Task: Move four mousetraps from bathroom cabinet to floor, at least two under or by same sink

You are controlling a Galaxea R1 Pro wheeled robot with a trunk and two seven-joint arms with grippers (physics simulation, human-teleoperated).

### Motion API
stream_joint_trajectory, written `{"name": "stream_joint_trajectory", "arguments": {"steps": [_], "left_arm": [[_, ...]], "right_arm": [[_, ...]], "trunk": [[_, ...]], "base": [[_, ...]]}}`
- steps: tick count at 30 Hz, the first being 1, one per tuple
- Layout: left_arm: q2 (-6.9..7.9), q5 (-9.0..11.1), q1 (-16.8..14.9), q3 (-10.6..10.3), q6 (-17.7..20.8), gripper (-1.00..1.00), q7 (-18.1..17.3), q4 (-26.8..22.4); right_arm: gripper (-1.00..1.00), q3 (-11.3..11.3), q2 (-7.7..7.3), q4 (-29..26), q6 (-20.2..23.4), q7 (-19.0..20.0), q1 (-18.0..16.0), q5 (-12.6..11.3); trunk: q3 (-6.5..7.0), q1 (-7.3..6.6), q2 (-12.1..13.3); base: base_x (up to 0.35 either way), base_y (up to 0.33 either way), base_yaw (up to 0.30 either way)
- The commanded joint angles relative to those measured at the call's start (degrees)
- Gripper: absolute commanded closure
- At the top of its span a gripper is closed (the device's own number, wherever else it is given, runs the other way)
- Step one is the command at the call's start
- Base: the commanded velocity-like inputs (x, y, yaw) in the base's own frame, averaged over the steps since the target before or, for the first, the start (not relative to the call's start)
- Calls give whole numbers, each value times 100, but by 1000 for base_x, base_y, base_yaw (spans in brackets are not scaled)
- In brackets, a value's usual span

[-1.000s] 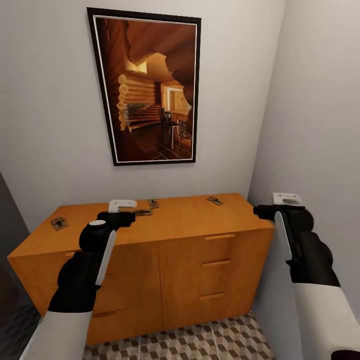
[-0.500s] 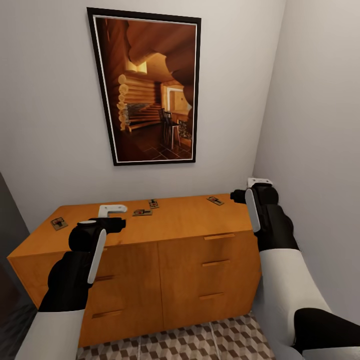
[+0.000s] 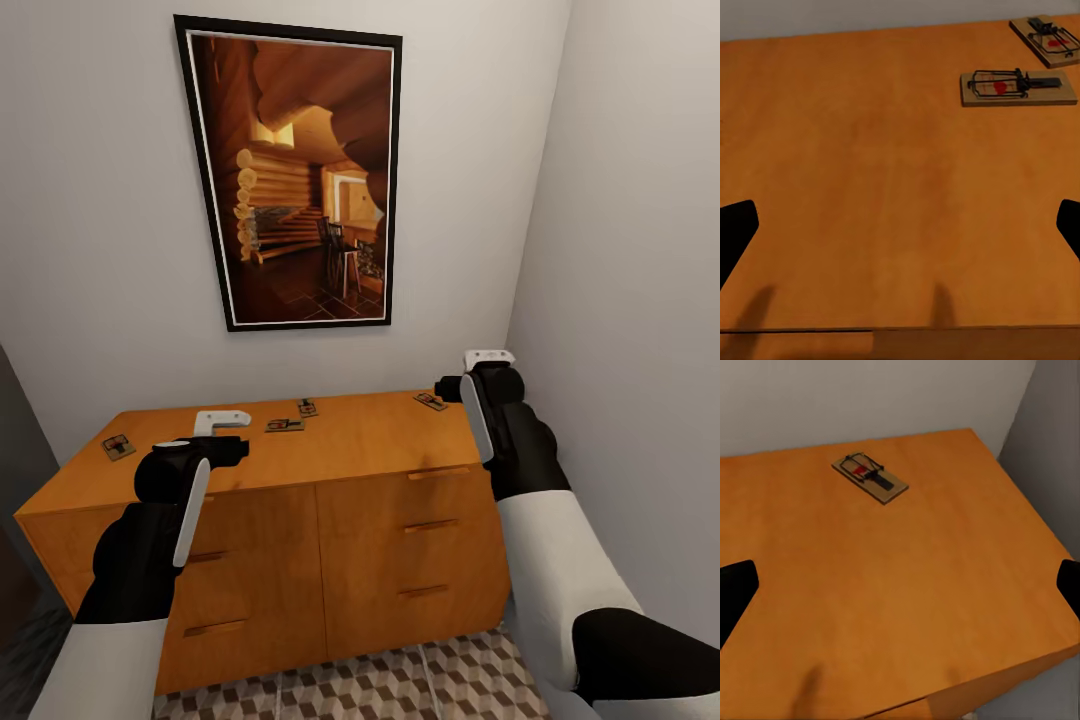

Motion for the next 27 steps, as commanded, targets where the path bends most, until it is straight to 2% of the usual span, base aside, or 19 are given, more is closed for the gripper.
{"name": "stream_joint_trajectory", "arguments": {"steps": [1, 7, 27], "left_arm": [[-4, -47, -5, 7, 24, -100, -29, -5], [-10, -44, -5, 18, 20, -100, -27, 0], [-46, -37, -5, 23, 27, -100, -34, 5]], "right_arm": [[-100, 53, -5, 0, 27, -15, -6, 1], [-100, 199, -26, 10, 27, -16, -11, -11], [-100, 244, -33, 30, 27, -16, -12, -11]], "trunk": [[-7, 0, -4], [-7, 0, -4], [-7, 0, -4]], "base": [[50, 0, 0], [176, 0, 0], [305, 0, 0]]}}
